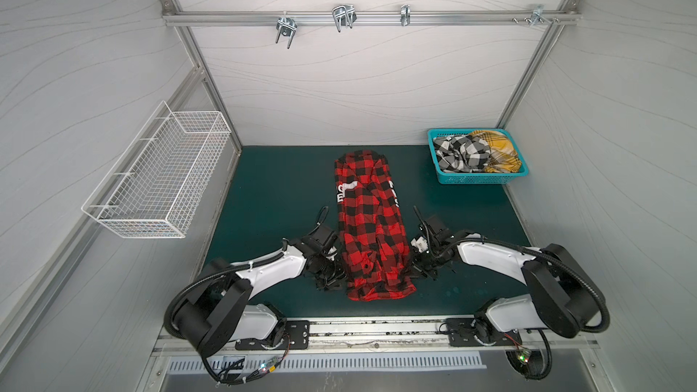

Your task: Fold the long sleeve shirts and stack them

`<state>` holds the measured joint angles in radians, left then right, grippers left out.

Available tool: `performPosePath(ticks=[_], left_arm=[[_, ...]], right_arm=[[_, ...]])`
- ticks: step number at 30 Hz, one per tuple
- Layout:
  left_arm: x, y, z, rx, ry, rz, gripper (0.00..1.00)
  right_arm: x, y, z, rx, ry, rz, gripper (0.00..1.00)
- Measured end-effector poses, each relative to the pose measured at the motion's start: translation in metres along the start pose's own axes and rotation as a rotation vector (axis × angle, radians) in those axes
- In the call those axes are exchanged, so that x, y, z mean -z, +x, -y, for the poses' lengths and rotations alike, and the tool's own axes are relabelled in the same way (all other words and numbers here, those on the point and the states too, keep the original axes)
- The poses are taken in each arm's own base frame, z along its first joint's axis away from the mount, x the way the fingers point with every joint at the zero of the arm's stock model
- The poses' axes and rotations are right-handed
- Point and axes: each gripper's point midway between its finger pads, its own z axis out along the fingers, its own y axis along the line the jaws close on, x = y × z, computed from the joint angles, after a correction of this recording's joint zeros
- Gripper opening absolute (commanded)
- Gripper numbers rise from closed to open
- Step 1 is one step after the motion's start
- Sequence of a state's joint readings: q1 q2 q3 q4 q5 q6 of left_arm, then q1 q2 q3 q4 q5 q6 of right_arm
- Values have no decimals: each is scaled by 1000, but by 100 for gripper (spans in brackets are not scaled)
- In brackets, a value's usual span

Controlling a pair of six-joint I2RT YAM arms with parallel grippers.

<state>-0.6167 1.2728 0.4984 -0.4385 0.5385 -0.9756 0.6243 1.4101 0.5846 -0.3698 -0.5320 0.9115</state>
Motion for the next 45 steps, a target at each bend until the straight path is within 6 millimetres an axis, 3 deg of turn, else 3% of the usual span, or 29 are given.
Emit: performPosePath(ticks=[4, 12, 17, 22, 25, 27, 31, 34, 45], left_arm=[[2, 13, -13, 19, -25, -13, 57], [-5, 14, -2, 35, -31, -52, 59], [-8, 14, 1, 47, -37, -66, 54], [-14, 17, 6, 42, -31, -83, 43], [-17, 15, 10, 29, -18, -83, 24], [-20, 13, 11, 21, -16, -73, 18], [-22, 9, 11, 15, -18, -58, 6], [-22, 8, 11, 14, -19, -55, 0], [-23, 8, 11, 11, -18, -53, 0]], right_arm=[[-6, 0, 0, -2, 6, -9, 6], [-13, 4, -6, 13, 0, -21, 6], [-15, 5, -8, 15, -3, -23, 6], [-18, 4, -10, 10, -9, -23, 5], [-19, 5, -11, 13, -12, -24, 6], [-19, 5, -12, 16, -13, -24, 8], [-19, 6, -11, 13, -10, -26, 41], [-13, 6, -16, 36, -22, -6, 51], [-8, 18, 2, 23, 39, -6, 38]])
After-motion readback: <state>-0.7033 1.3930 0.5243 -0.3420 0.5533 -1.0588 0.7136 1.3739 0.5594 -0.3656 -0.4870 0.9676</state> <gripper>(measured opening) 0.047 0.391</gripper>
